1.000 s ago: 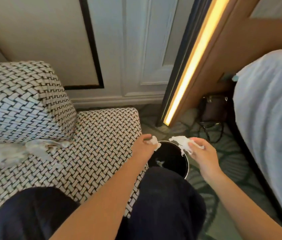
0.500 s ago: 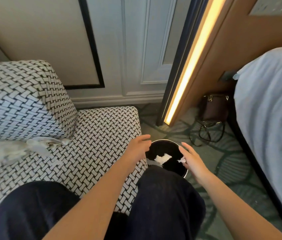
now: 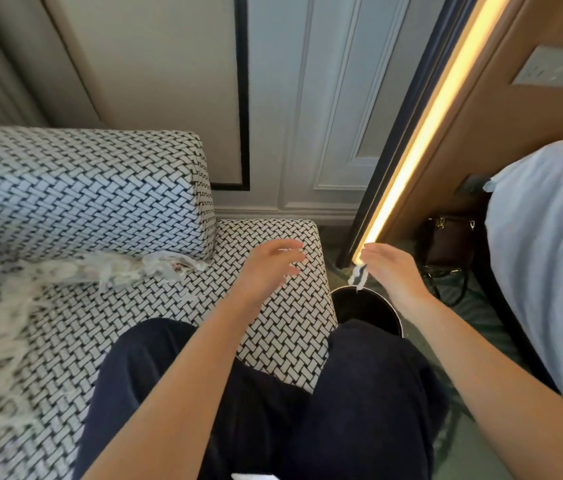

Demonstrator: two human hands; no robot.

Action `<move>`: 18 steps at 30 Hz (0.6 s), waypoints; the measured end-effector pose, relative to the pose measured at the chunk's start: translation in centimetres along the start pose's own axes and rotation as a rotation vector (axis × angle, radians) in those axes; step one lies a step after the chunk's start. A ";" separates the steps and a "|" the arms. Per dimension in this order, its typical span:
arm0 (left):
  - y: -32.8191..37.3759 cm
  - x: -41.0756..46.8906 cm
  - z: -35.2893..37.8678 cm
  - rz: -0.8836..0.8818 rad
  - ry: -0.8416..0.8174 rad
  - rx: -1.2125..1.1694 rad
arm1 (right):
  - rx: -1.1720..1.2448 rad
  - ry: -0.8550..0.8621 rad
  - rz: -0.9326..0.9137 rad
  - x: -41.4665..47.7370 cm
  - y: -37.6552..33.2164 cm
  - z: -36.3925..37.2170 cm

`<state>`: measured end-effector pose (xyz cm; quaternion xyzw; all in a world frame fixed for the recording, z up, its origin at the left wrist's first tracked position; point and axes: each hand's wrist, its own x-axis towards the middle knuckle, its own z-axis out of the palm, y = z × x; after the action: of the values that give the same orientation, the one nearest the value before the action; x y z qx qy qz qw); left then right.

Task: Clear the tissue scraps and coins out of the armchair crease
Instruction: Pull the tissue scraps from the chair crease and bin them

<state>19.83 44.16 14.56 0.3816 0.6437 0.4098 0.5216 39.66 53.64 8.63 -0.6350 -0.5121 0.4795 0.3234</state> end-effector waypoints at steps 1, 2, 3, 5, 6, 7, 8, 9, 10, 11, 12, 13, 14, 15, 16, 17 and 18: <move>0.1 -0.4 -0.6 0.008 0.006 -0.009 | 0.025 0.047 0.010 0.1 -0.3 0.1; 0.2 -0.6 -1.0 0.013 0.007 -0.015 | 0.051 0.083 0.018 0.3 -0.5 0.1; 0.2 -0.7 -1.2 0.014 0.004 -0.020 | 0.077 0.104 0.029 0.5 -0.7 -0.1; 0.3 -0.7 -1.3 0.011 -0.003 -0.020 | 0.125 0.109 0.065 0.7 -1.1 -0.6; 0.4 -0.6 -1.1 0.008 -0.010 -0.014 | 0.127 0.084 0.090 0.8 -1.2 -1.0; 0.4 -0.5 -0.9 0.002 -0.013 -0.009 | 0.104 0.032 0.123 0.9 -1.2 -1.4; 0.4 -0.3 -0.6 -0.006 -0.021 -0.004 | 0.077 -0.034 0.166 1.0 -1.3 -1.8; 0.5 0.0 -0.1 -0.017 -0.030 0.000 | 0.053 -0.104 0.212 1.2 -1.3 -2.3; 0.5 0.1 0.2 -0.027 -0.037 0.002 | 0.042 -0.166 0.260 1.3 -1.3 -2.5; 0.5 0.3 0.6 -0.035 -0.047 0.002 | 0.036 -0.213 0.300 1.6 -1.3 -2.9; 0.6 0.5 1.0 -0.040 -0.058 0.003 | 0.030 -0.252 0.329 1.9 -1.3 -3.3; 0.6 0.6 1.3 -0.044 -0.066 0.003 | 0.013 -0.278 0.349 2.1 -1.3 -3.6; 0.6 0.8 1.6 -0.048 -0.071 0.001 | -0.014 -0.294 0.363 2.3 -1.3 -3.9; 0.6 0.8 1.8 -0.053 -0.071 0.000 | -0.056 -0.297 0.368 2.5 -1.3 -4.1; 0.7 0.9 2.0 -0.057 -0.070 0.001 | -0.101 -0.290 0.366 2.7 -1.3 -4.5; 0.6 1.0 2.0 -0.061 -0.067 0.002 | -0.143 -0.283 0.360 2.8 -1.3 -4.7; 0.7 0.9 2.0 -0.059 -0.065 0.003 | -0.178 -0.278 0.345 2.8 -1.5 -5.0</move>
<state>21.72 45.55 14.61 0.3763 0.6381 0.3805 0.5536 43.87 57.17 10.85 -0.6668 -0.4759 0.5636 0.1059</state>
